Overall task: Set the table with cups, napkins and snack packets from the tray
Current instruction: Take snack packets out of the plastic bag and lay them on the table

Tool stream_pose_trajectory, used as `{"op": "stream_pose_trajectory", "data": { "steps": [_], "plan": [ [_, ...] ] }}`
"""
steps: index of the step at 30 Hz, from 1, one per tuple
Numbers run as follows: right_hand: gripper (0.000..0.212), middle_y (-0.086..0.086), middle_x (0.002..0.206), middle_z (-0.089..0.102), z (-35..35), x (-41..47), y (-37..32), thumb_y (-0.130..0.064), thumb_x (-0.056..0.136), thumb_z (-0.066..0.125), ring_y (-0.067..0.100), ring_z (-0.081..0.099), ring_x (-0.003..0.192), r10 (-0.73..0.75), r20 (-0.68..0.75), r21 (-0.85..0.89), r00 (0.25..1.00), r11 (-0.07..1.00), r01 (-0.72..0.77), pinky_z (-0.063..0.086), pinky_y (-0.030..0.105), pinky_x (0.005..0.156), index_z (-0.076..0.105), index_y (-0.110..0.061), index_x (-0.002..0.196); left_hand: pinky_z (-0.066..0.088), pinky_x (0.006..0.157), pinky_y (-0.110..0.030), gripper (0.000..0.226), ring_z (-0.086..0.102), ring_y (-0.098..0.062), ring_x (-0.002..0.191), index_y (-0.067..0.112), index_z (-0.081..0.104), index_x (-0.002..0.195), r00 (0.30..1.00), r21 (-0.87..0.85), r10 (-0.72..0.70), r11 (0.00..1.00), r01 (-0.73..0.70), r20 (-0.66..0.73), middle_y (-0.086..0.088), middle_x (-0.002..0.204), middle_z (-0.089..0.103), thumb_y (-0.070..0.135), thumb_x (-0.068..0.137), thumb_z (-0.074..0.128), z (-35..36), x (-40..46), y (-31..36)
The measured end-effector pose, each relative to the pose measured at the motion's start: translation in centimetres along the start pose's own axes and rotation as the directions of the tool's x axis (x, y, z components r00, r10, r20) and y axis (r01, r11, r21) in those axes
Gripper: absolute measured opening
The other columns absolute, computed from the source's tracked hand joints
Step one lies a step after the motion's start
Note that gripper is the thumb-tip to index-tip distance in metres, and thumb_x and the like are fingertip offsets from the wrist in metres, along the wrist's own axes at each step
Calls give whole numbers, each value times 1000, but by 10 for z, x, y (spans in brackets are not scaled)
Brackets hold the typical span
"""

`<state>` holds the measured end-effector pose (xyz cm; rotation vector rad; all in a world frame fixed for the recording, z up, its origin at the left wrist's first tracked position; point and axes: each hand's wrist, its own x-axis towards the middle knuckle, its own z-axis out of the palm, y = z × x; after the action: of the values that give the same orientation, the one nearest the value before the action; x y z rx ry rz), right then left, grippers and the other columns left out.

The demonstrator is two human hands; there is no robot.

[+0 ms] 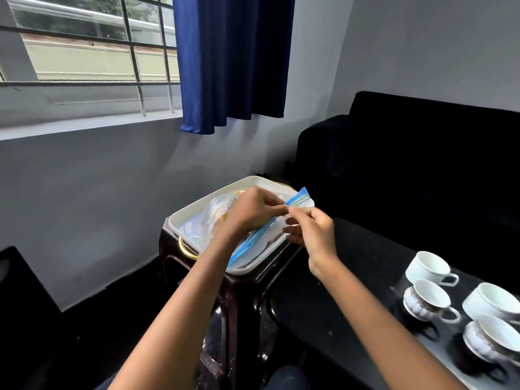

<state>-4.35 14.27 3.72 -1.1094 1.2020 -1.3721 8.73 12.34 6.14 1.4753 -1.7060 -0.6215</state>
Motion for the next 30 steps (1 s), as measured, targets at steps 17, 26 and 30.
{"op": "stream_pose_trajectory", "data": {
  "steps": [17, 26, 30],
  "plan": [
    [8, 6, 76, 64, -13, 1, 5, -5, 85, 64, 12, 64, 68, 52, -89, 269, 995, 963, -26, 56, 22, 61, 62, -7, 77, 36, 59, -26, 23, 40, -8, 51, 20, 77, 83, 995, 13, -26, 1000, 25, 94, -2, 59, 62, 39, 87, 66, 11, 0, 1],
    [15, 10, 71, 65, -20, -1, 3, 1, 82, 65, 14, 66, 63, 74, -133, 275, 988, 961, -35, 59, 30, 70, 56, -4, 72, 46, 66, -24, 16, 65, -10, 85, 27, 74, 87, 977, 343, 143, 936, -82, -157, 10, 86, 74, 35, 81, 61, 32, -14, 26],
    [9, 10, 71, 69, -22, -4, 2, 2, 81, 67, 14, 69, 59, 127, -146, 320, 981, 944, -74, 58, 25, 58, 60, -4, 81, 51, 68, -29, 16, 67, -14, 82, 22, 74, 87, 965, 346, 190, 931, -119, -179, 6, 83, 74, 31, 82, 61, 38, -17, 27]
  ]
}}
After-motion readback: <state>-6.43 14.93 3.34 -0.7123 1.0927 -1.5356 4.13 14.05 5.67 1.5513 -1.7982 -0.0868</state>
